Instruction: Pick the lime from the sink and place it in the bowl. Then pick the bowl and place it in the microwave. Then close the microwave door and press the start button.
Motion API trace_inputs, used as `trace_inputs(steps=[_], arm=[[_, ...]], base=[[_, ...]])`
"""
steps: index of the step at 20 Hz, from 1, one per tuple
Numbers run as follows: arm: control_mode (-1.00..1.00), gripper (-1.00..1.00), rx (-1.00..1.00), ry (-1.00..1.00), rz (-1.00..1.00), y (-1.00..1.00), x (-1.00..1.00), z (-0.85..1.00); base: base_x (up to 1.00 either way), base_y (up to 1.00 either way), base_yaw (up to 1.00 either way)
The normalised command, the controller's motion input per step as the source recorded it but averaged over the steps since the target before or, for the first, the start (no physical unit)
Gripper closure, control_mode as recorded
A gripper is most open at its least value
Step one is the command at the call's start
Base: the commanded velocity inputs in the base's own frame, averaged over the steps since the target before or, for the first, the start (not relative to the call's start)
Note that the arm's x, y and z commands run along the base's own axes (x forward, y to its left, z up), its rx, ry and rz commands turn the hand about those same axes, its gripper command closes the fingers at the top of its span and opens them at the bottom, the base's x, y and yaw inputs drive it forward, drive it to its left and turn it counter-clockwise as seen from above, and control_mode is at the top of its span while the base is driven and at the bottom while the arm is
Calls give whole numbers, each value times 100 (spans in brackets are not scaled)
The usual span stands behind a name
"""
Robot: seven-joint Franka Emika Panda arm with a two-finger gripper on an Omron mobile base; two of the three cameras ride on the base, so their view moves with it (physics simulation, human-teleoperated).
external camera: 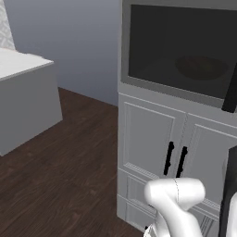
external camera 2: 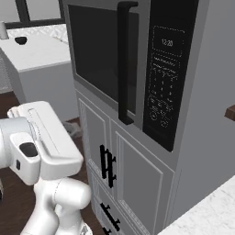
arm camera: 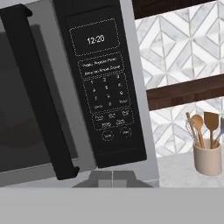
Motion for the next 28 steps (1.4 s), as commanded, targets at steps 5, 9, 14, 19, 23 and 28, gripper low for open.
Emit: trace_inputs(steps=[5,9,14,19,23,28], arm=[[-100,100,3,-9,0,-28,6,-7],[-100,100,3,0,0,-38,4,0],[-100,100,0,0,0,-12,4,-16],[-100,100,0,0,0,-10,12,-19],[-100,100,1,0,0,-14,11,0],[-100,100,3,0,0,-20,18,0]], base=[[0,0,0],[0,0,0],[0,0,0],[0,0,0],[0,0,0],[0,0,0]])
